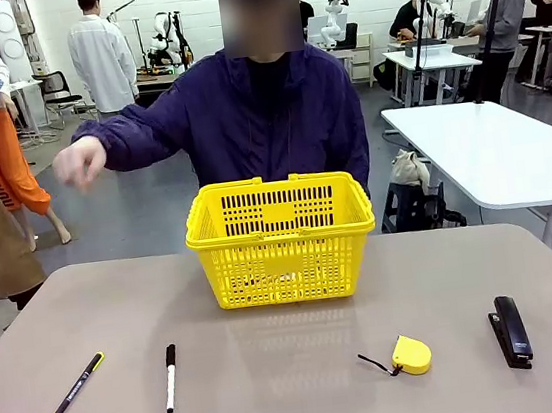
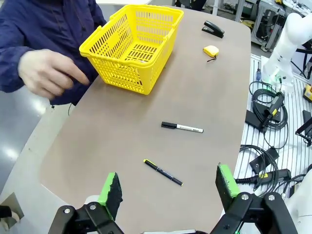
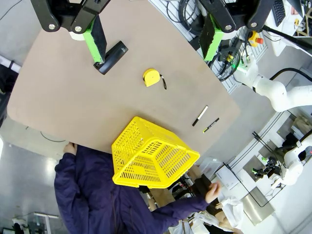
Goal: Place the items the person wants into the basket.
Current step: Pick up the item the person points to and place it in the Market Basket.
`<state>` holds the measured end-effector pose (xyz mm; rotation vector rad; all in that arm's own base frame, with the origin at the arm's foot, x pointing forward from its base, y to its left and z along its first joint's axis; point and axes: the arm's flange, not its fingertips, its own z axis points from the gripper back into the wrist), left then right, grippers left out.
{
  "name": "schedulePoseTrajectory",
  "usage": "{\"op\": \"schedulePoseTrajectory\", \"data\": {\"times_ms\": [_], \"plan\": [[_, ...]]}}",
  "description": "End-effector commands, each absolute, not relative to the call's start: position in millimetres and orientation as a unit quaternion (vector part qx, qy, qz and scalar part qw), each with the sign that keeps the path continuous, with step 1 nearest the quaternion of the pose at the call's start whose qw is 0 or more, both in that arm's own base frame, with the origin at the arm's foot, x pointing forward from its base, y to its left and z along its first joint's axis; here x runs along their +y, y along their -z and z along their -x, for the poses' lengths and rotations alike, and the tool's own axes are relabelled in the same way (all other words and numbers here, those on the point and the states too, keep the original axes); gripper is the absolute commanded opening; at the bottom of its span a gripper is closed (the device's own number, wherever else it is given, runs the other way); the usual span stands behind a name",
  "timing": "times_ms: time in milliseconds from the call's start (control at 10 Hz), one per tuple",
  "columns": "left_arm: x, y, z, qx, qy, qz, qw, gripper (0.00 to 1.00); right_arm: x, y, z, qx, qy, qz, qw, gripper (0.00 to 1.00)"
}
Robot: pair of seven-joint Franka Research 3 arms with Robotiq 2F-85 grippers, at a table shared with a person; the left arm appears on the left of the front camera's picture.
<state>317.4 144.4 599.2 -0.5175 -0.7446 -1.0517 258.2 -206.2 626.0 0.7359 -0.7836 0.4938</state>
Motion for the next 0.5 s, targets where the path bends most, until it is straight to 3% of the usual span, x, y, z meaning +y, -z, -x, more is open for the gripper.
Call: {"op": "schedulePoseTrajectory", "data": {"times_ms": [0,400], "plan": [[146.4,-599.5,-317.5,-0.352,0.491,0.241,0.759,1.0,-203.9,-625.4,-259.7,-0.38,-0.238,-0.355,0.82,1.0],[146.4,-599.5,-317.5,-0.352,0.491,0.241,0.759,1.0,-203.9,-625.4,-259.7,-0.38,-0.238,-0.355,0.82,1.0]]}}
